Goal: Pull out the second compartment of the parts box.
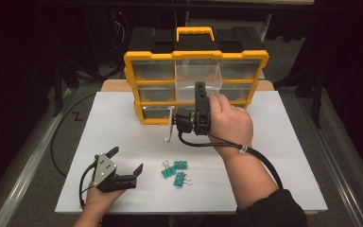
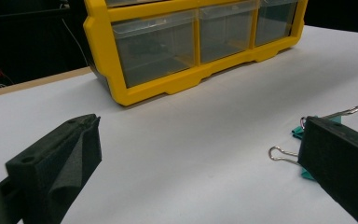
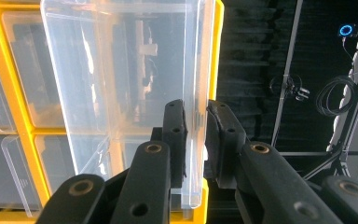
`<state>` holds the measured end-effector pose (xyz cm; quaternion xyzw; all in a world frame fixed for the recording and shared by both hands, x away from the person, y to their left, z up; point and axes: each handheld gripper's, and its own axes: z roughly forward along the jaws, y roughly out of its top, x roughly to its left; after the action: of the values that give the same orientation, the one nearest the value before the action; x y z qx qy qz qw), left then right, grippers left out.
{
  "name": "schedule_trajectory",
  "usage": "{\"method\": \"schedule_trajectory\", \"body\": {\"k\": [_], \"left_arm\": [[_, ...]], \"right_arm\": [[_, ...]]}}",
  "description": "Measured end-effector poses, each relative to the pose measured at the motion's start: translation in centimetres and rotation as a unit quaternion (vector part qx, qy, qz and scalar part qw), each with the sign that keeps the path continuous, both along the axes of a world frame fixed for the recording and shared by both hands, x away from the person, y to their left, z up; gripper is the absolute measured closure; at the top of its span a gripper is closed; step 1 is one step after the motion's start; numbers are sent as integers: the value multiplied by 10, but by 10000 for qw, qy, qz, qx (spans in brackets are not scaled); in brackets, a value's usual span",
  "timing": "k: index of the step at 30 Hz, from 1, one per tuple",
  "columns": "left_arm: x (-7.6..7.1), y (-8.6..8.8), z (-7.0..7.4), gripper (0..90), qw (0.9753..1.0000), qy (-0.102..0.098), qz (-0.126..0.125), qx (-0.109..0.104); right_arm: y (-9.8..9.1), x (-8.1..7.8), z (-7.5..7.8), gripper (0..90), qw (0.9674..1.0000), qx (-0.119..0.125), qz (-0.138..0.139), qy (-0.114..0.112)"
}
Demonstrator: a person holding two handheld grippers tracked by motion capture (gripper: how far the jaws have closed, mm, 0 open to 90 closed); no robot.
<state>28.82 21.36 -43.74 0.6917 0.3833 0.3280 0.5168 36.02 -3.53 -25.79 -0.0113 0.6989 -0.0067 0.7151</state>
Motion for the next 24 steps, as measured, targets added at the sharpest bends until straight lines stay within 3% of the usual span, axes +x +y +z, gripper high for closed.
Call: {"method": "schedule_trajectory", "body": {"k": [13, 19, 24], "left_arm": [[0, 0, 0, 3, 10000, -10, 14, 3], [1, 0, -1, 3, 10000, 0, 11, 26], [1, 1, -1, 3, 10000, 3, 34, 11]], "right_arm": [[0, 0, 1, 788, 10000, 61, -29, 38], [-1, -4, 4, 662, 9999, 53, 65, 138], [-5, -11, 6, 617, 9998, 87, 89, 167]]}}
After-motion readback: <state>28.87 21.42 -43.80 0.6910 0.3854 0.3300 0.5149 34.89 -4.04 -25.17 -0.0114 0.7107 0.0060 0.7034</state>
